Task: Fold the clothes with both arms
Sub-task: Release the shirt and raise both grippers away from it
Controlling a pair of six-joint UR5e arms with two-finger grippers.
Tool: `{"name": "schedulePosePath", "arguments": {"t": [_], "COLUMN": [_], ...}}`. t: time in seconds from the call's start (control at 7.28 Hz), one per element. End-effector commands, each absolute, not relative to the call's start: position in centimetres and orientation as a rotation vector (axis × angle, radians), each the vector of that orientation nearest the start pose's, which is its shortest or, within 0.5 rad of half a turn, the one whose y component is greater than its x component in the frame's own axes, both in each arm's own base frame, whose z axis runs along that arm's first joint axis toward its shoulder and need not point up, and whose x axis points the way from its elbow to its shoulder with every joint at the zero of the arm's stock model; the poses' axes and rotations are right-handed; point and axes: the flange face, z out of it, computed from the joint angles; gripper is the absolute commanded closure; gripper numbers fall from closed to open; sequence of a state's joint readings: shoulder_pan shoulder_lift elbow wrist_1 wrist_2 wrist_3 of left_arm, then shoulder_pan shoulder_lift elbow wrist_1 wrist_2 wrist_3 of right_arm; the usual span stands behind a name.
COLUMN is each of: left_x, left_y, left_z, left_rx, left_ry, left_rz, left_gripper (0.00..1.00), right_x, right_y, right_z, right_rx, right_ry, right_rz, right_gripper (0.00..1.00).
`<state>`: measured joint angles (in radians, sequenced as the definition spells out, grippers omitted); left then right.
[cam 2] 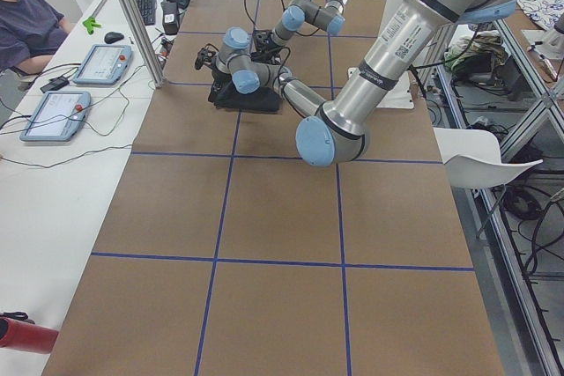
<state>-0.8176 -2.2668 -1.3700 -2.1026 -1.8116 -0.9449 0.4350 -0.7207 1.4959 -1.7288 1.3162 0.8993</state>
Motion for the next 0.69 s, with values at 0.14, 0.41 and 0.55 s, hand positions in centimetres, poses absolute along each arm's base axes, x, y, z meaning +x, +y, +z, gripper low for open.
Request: {"name": "schedulePosePath", "arguments": {"t": [0.14,0.41,0.55], "left_x": [43.4,43.4,43.4], "left_y": [-62.3,-62.3,-62.3], "left_z": [26.7,26.6,26.6], "left_rx": [0.508,0.51,0.51], "left_ry": [0.912,0.914,0.914], "left_rz": [-0.053,-0.054,-0.054], "left_gripper": [0.0,0.0,0.0], "right_x": [-56.6,-55.4,-56.5], "right_y": [-50.7,-55.5,-57.9], "right_z": [19.7,22.9,25.9], "right_rx": [0.544,0.537,0.555], "right_ry": [-0.359,-0.309,-0.325], "right_rz": [-0.085,-0.057,-0.039], "right_gripper": [1.0,1.0,1.0]}}
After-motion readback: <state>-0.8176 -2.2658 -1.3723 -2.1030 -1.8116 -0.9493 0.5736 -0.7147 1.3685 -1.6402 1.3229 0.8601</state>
